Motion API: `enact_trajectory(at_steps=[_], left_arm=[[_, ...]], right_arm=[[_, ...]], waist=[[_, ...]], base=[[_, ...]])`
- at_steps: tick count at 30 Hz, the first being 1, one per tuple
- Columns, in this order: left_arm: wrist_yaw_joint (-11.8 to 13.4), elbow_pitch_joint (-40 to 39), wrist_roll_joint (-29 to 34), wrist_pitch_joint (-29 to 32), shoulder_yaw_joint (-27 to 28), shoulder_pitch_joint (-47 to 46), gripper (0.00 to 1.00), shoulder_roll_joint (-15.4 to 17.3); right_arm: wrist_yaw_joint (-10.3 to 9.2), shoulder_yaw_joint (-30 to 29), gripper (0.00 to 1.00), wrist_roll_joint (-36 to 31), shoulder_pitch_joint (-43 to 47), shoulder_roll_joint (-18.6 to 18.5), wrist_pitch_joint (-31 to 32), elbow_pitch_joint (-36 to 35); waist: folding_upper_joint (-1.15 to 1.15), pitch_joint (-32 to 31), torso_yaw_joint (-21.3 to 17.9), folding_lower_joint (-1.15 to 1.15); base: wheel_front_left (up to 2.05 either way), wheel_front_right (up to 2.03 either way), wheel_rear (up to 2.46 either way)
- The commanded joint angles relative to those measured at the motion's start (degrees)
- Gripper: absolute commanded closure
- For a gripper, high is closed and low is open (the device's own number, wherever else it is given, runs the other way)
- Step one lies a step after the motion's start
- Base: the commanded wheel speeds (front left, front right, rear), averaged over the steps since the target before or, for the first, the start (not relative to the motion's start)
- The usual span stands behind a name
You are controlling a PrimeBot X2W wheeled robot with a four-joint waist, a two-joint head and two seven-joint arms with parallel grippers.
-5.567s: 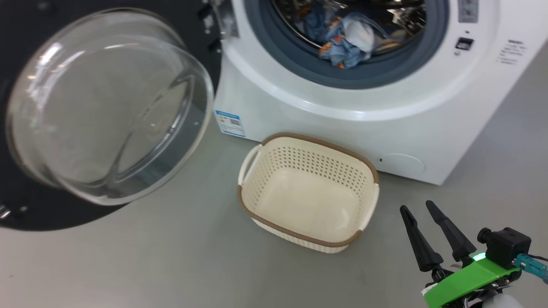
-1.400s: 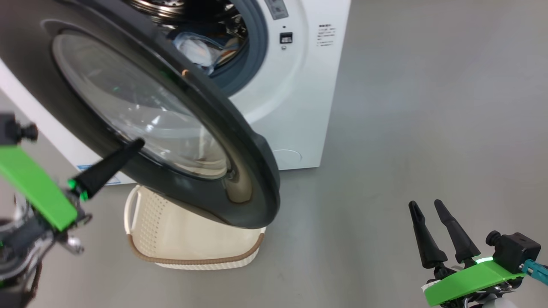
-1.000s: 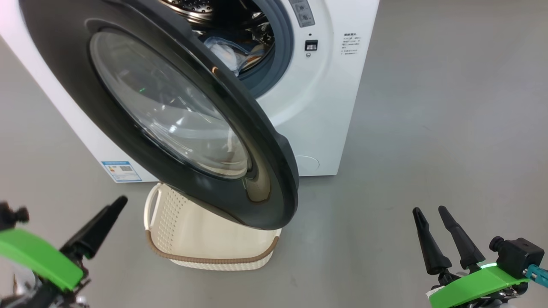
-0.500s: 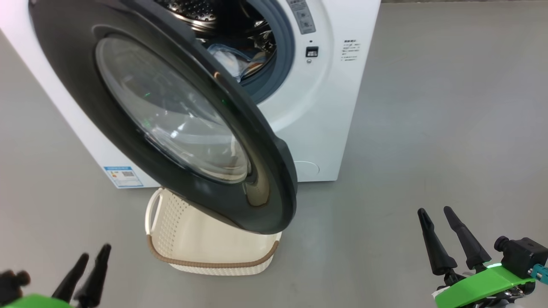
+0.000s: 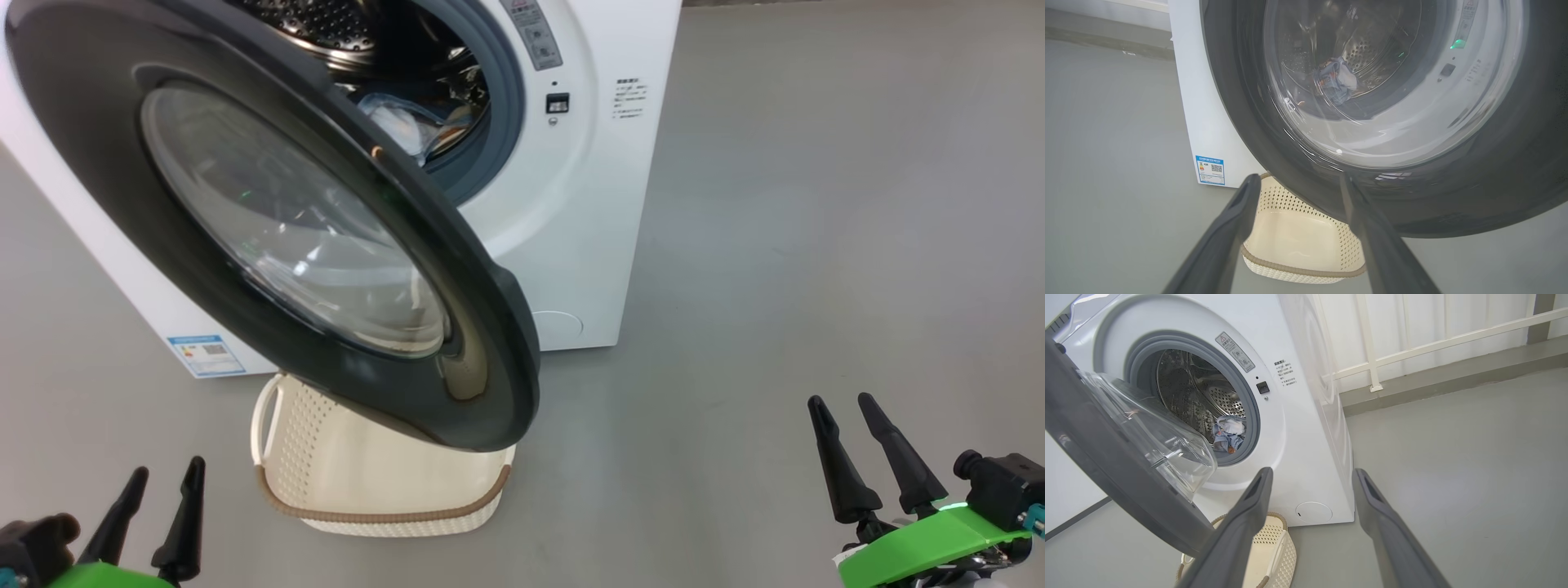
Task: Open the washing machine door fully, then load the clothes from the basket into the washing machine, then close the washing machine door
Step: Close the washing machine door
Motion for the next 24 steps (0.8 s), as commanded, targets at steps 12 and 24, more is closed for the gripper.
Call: enact_trajectory(at_steps=[12,24], left_arm=[[-0.2,-7.6,20.5,-0.8,12.6,3.8,0.00,-6.5],[-0.2,-7.4,25.0,-0.8,13.8,4.9,0.00,-10.9]], right_arm=[[0.09,0.4,0.00,-0.6,0.8,-0.8,-0.3,-1.4],[0.09,1.3,1.00,0.0,0.4,0.3,-0.3,-1.2]], waist=[[0.00,-0.7,-1.6,0.00],[0.00,-1.3,0.8,0.00]], base=[[0.00,0.00,0.00],[0.00,0.00,0.00]])
